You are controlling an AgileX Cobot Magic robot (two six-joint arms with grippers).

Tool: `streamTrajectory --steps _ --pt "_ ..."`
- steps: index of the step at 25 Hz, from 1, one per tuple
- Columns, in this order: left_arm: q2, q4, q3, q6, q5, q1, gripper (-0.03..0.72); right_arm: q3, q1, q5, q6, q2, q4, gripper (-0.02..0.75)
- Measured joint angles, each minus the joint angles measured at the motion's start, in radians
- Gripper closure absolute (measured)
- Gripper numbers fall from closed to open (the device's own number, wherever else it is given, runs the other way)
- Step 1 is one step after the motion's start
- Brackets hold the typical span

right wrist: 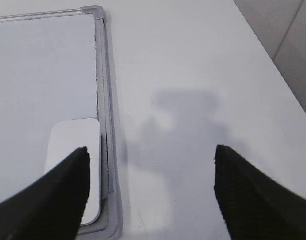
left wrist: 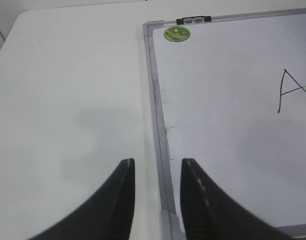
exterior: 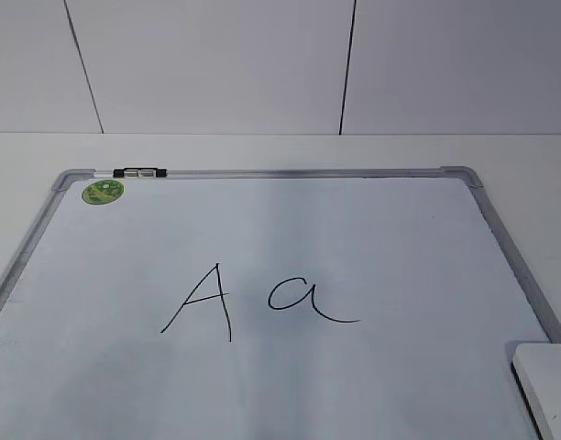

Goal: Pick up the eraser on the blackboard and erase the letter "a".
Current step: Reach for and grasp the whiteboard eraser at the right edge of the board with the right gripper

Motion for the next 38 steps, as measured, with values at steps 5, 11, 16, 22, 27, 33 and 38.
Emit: streamTrajectory --steps 5,11,16,22,27,33,38 --pt "0.0 0.0 0.0 0.0 0.0 0.0 0.453 0.0 0.0 0.0 0.0 0.0 0.0 0.146" --pt "0.0 0.0 0.0 0.0 0.0 0.0 0.453 0.0 0.0 0.0 0.0 0.0 0.0 0.146" --pt "0.0 0.0 0.0 0.0 0.0 0.0 0.453 0.0 0.0 0.002 0.0 0.0 0.0 0.146" --pt "0.0 0.0 0.0 0.0 0.0 0.0 0.453 0.0 0.0 0.002 0.0 0.0 0.0 0.146" --pt "0.0 0.0 0.0 0.0 0.0 0.0 0.453 -0.011 0.0 0.002 0.001 0.0 0.053 0.146" --pt "0.0 0.0 0.0 0.0 0.0 0.0 0.453 -0.152 0.0 0.033 -0.038 0.124 0.089 0.146" --pt "0.0 0.0 0.0 0.0 0.0 0.0 0.453 -0.327 0.0 0.082 -0.047 0.345 0.158 0.146"
